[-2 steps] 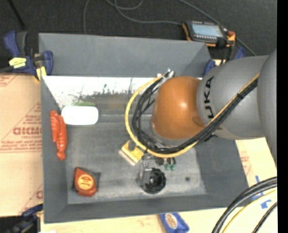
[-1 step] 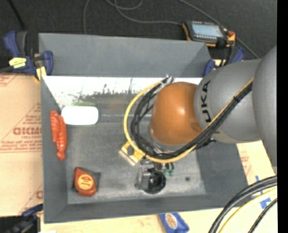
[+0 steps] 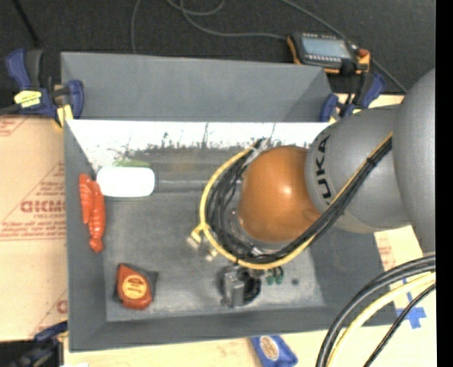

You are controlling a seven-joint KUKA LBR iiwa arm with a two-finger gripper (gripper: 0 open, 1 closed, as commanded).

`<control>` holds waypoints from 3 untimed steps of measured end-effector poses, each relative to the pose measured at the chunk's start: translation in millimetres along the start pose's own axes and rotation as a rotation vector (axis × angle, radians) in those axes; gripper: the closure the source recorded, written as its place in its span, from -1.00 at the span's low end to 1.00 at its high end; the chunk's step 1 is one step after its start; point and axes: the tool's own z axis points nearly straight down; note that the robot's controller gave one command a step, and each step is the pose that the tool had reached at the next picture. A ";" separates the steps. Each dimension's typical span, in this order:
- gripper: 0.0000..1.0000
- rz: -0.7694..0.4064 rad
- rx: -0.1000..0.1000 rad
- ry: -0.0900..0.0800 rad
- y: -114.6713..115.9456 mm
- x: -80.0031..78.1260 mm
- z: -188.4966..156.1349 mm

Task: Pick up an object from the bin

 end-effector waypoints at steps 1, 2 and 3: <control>-1.00 -0.162 0.000 0.001 -18.0 -1.5 6.3; -1.00 0.026 -0.002 0.001 -41.7 -34.0 10.8; -1.00 0.115 0.000 -0.006 -48.2 -49.8 20.8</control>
Offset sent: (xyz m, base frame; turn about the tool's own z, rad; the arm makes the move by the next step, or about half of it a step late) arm 0.0786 -0.0479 -0.0164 0.1120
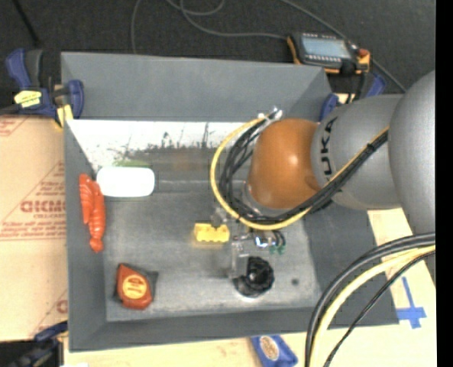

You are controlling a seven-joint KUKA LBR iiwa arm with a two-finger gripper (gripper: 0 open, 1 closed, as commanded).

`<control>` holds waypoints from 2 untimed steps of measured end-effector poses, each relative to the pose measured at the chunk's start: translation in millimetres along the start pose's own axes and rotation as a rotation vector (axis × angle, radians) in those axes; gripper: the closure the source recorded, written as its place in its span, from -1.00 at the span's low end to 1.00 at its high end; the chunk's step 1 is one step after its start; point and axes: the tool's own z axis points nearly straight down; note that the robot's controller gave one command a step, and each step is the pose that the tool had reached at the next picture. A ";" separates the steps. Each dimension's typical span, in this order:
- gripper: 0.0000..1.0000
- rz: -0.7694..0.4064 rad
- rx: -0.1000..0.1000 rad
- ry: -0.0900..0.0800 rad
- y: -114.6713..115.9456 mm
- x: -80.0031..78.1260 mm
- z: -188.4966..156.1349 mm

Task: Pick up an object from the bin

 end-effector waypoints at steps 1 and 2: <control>-1.00 0.018 0.000 0.006 -22.6 4.6 -2.0; -1.00 0.022 0.002 0.005 -49.6 10.1 8.5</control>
Offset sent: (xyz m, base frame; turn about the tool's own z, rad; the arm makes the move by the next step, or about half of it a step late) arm -0.0074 -0.0568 -0.0146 0.0233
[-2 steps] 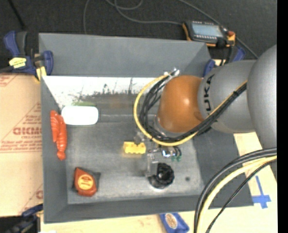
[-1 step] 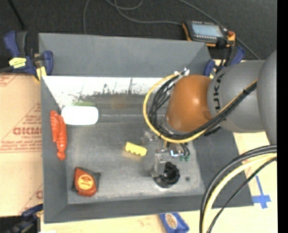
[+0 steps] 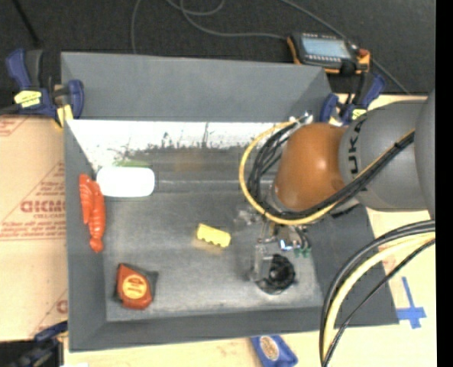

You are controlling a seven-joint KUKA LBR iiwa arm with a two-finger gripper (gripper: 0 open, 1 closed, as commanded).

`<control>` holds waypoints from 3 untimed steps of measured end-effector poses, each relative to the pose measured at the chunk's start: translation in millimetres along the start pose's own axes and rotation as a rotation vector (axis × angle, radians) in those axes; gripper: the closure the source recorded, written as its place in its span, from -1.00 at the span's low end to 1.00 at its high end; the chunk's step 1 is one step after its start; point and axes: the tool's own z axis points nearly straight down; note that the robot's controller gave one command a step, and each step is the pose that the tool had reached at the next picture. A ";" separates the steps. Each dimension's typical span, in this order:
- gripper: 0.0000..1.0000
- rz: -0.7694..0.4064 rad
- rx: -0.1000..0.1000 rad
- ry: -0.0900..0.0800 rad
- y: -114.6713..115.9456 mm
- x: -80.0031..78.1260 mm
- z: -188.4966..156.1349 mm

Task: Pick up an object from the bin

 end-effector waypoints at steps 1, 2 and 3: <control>-1.00 0.000 0.000 0.000 -5.3 3.8 3.1; -1.00 0.000 -0.001 0.004 -7.1 30.5 3.1; -1.00 -0.030 -0.003 0.003 -49.7 20.4 -19.3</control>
Offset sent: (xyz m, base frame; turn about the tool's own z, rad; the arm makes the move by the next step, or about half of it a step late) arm 0.0008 -0.0088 -0.0059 0.0882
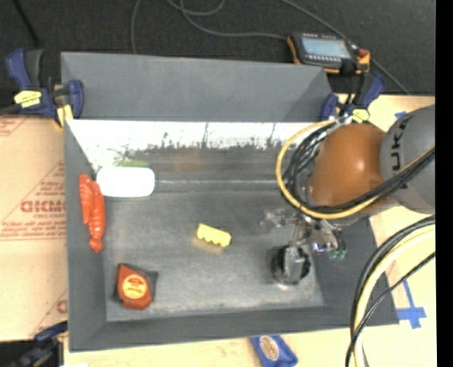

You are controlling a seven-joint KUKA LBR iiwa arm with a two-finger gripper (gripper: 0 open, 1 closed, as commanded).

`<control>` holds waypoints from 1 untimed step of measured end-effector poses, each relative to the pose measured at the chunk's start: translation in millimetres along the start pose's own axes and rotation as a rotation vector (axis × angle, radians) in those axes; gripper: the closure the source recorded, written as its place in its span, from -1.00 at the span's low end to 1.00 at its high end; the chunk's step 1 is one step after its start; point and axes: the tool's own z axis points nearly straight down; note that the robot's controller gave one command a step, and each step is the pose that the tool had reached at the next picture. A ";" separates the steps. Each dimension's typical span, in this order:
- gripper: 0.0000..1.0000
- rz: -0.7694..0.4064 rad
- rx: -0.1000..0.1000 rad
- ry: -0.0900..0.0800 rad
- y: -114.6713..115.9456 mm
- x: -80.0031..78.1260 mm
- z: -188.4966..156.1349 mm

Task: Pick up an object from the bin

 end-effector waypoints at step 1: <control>-1.00 0.032 0.005 -0.006 -36.9 7.3 0.2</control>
Offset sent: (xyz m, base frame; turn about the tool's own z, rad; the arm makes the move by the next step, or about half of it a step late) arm 0.0375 -0.0808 0.0023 0.1028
